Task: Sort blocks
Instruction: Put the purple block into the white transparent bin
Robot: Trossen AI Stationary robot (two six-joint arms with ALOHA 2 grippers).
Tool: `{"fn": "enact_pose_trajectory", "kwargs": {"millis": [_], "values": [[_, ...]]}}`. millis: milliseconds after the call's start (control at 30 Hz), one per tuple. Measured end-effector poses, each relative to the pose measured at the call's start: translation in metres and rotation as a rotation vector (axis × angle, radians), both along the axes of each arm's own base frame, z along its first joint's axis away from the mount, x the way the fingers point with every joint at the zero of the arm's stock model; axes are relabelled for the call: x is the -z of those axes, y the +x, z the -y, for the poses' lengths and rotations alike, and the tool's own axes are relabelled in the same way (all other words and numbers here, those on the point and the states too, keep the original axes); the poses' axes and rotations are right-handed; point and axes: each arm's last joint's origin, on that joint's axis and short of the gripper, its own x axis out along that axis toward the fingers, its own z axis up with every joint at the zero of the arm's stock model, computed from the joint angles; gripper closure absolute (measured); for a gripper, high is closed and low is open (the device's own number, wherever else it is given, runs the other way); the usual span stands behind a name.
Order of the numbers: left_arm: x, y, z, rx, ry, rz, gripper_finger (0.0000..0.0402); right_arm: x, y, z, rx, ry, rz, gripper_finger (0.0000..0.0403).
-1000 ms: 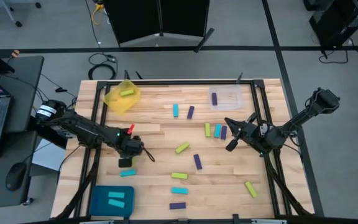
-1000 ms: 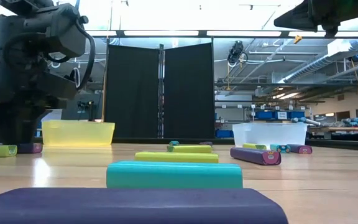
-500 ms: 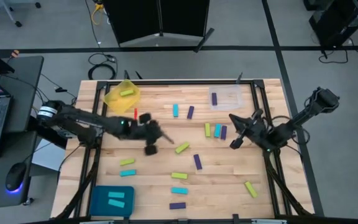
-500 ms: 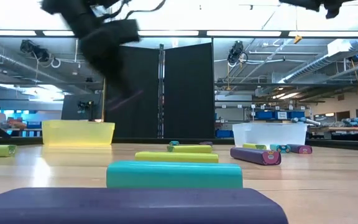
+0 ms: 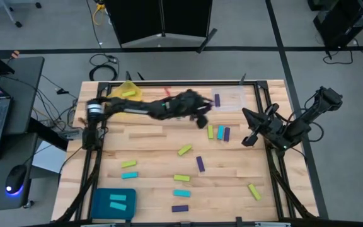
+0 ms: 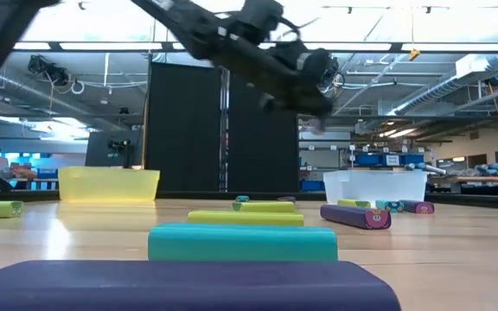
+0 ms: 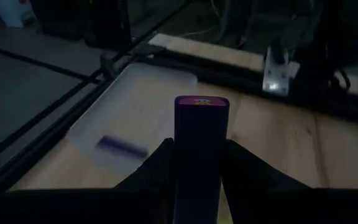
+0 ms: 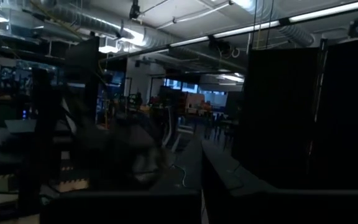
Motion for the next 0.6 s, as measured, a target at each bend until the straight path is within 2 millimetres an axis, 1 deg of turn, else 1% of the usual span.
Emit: {"fn": "enact_pose_trajectory", "kwargs": {"millis": [67, 167, 300, 433, 500, 600], "values": [[0.0, 0.023, -0.01, 0.0, -0.015, 0.049, 0.03, -0.002, 0.0, -0.001, -0.006, -0.001, 0.003, 0.0395], [0.001, 0.05, -0.025, -0.006, -0.033, 0.108, 0.03, -0.003, -0.001, -0.002, -0.017, 0.001, 0.006, 0.0395], [0.014, 0.081, -0.045, -0.028, -0.065, 0.158, 0.03, -0.003, -0.002, -0.004, -0.031, 0.004, 0.008, 0.0395], [0.023, 0.103, -0.063, -0.065, -0.094, 0.215, 0.03, -0.003, -0.003, -0.006, -0.052, 0.01, 0.015, 0.0395], [0.028, 0.109, -0.072, -0.086, -0.127, 0.224, 0.03, -0.003, -0.004, -0.008, -0.063, 0.01, 0.015, 0.0395], [0.039, 0.116, -0.083, -0.112, -0.164, 0.187, 0.03, -0.003, -0.005, -0.01, -0.079, 0.01, 0.013, 0.0395]]}}
